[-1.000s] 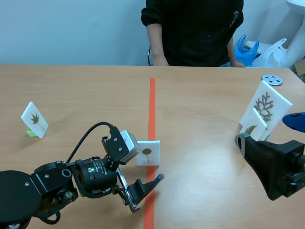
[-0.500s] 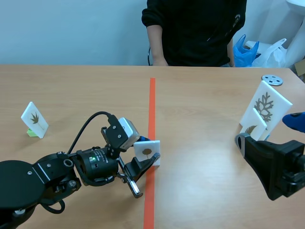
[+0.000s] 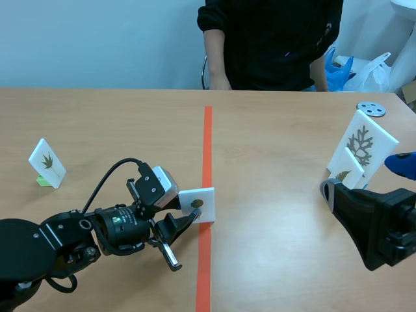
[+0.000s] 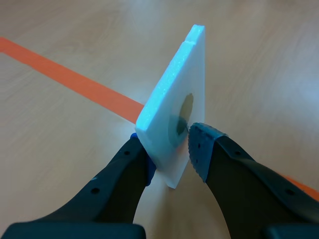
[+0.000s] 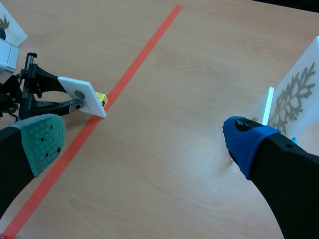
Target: Sort the leaf by its shape. The table is split by an orange tape line. A compound leaf with several leaflets goes to the left side, a simple leaf with one blade goes to the right side. Return to the home posture when a red brick is placed on the table.
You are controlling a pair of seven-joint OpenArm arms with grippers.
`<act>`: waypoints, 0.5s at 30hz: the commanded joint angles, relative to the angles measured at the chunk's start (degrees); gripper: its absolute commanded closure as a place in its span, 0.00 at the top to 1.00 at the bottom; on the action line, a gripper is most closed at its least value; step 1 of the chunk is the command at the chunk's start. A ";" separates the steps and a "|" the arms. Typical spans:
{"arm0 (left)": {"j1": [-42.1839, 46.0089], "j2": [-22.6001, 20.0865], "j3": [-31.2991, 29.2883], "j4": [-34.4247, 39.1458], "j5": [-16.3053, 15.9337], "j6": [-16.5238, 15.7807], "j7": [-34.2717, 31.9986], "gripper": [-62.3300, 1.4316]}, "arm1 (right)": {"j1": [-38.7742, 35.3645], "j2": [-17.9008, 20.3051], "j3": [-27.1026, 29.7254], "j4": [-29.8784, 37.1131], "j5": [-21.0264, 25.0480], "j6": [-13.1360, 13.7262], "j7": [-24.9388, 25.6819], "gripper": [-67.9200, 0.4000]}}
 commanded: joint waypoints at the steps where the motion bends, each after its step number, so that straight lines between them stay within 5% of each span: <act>1: -0.94 0.20 -0.46 1.18 -1.77 0.07 -1.62 0.23 | 0.66 0.26 0.17 0.15 0.85 0.02 0.68 1.00; 15: -0.39 -0.72 -0.48 1.66 -2.84 -0.44 -4.33 0.13 | 0.66 0.26 0.17 0.15 0.85 0.02 0.74 1.00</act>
